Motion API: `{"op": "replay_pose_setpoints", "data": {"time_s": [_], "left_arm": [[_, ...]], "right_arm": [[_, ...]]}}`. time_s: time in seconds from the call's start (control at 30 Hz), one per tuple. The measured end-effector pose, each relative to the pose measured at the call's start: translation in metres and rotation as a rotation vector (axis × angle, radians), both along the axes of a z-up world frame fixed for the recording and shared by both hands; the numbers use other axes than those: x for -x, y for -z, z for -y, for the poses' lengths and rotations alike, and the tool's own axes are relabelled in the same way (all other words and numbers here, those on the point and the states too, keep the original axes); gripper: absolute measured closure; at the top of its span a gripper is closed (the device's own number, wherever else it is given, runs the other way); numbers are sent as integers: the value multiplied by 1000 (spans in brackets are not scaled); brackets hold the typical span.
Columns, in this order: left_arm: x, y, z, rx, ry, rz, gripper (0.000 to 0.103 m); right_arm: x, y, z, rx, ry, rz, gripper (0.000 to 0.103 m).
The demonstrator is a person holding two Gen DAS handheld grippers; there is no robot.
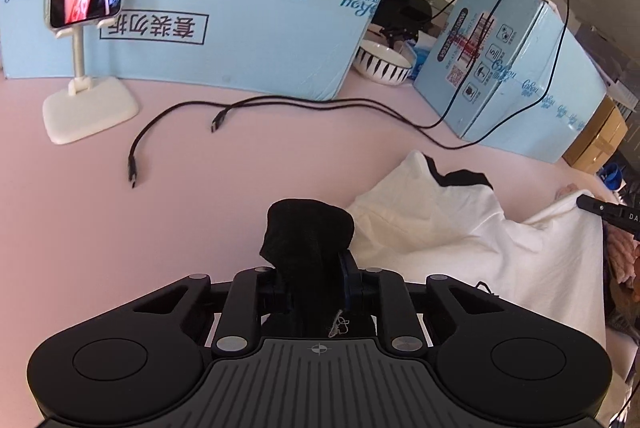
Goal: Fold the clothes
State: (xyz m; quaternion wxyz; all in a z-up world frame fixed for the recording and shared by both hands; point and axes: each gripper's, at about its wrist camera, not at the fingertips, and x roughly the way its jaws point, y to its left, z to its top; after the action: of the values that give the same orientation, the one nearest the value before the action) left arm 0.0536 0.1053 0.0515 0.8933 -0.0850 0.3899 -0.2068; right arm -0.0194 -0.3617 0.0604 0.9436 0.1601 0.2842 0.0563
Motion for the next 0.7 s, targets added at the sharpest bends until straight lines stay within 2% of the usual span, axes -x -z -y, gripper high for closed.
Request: {"op": "replay_pose_setpoints", "data": {"time_s": [0.1, 0.3, 0.37, 0.43, 0.5, 0.57, 0.6, 0.63, 0.7], "left_arm": [[-9, 2, -6, -31, -44, 11, 84], [-6, 3, -53, -54, -171, -5, 84], [-5, 2, -68, -40, -203, -20, 84], [-4, 2, -76, -38, -212, -40, 84], [-1, -1, -75, -43, -173, -37, 81], [5, -7, -70, -29, -101, -58, 61], [10, -11, -66, -34, -71, -53, 38], [18, -16, -63, -46, -39, -33, 23], [36, -24, -54, -84, 34, 12, 18]], "right_arm": [[-10, -2, 4, -8, 5, -10, 99], [-52, 28, -32, -33, -86, -95, 99], [-62, 35, -44, -37, -108, -110, 98], [-71, 41, -51, -25, -116, -143, 91], [-73, 42, -51, -24, -116, -149, 85], [-64, 33, -41, -32, -103, -108, 64], [-57, 27, -35, -39, -96, -85, 46], [-50, 22, -29, -47, -94, -66, 38], [-29, 8, -13, -61, -127, -48, 38]]}}
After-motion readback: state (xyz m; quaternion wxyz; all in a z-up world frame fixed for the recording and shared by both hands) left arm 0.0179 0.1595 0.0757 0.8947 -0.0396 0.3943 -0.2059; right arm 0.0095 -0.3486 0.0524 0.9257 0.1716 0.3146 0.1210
